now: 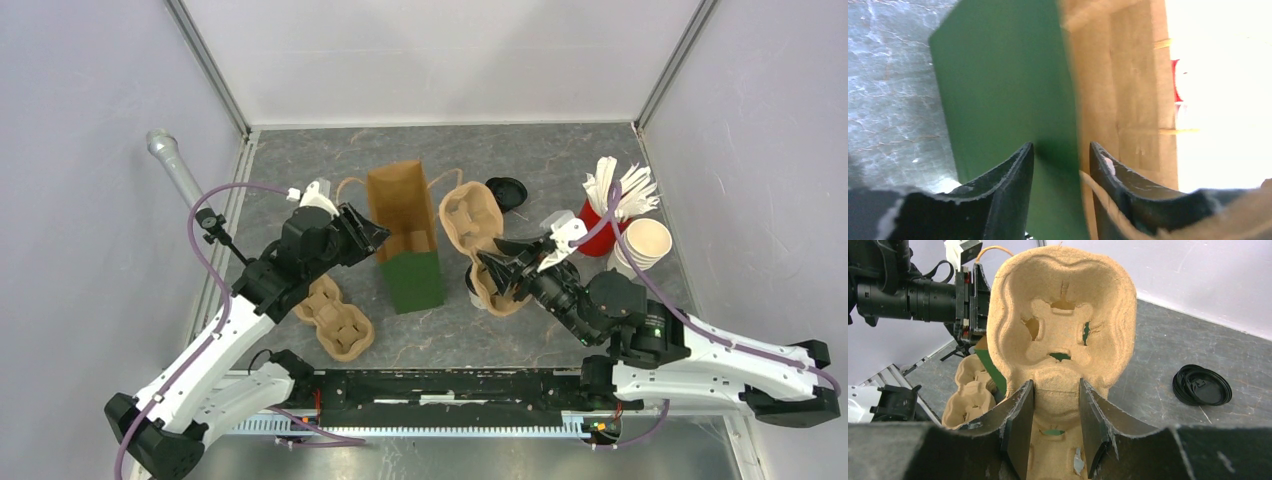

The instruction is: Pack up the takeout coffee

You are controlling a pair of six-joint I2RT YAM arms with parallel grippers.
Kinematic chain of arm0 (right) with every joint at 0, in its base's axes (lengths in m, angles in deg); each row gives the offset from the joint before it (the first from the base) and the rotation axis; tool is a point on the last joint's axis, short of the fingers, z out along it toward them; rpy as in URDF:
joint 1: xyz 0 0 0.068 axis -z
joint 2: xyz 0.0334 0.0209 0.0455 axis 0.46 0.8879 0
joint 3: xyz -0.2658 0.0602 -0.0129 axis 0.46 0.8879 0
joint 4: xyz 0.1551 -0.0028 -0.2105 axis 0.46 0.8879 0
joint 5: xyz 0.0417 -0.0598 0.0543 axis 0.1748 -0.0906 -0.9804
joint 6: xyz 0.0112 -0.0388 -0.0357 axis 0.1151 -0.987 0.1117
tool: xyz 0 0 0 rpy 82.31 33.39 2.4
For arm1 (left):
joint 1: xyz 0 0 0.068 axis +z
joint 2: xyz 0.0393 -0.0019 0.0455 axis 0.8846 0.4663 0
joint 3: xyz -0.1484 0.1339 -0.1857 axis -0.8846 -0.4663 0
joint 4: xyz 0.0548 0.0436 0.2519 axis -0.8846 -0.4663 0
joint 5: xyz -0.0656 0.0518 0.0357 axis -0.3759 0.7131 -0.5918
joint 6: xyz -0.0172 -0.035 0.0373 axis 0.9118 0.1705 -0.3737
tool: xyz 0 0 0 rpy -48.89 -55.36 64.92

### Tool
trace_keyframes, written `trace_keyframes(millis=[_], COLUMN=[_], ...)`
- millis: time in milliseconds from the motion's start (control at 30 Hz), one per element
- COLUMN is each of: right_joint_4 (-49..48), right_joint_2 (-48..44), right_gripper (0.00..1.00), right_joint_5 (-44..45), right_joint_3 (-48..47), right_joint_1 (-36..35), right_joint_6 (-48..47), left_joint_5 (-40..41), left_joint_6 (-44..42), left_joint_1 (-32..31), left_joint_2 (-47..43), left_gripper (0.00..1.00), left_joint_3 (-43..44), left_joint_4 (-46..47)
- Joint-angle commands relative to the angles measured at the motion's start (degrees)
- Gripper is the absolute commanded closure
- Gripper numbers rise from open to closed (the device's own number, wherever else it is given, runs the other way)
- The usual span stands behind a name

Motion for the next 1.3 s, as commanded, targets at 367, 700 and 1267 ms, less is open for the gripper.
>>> trace_keyframes(millis=[367,700,1267], right_joint_4=[-11.2,-22.7,-22.6], right_joint_2=[17.2,26.3,37.6], right_gripper=[0.57,0.57,0.56], right_joint_5=[-3.9,6.5,13.7], right_joint_3=[-14.2,-18.9,-28.1], right_joint_1=[-0.2,-0.2,0.1], right_joint_6=[1.5,-2.7,-11.7], left_joint_5=[7.3,10.6,8.4], left_joint_6=[-11.0,-18.9,-18.4], left_joint_1=[-1.3,-1.0,0.0], left_joint_2=[-7.2,1.3,1.7], left_gripper=[0.12,0.17,0.74], left_joint_3=[8.2,21.4,20.4], left_joint_4=[-5.4,-11.2,-6.8])
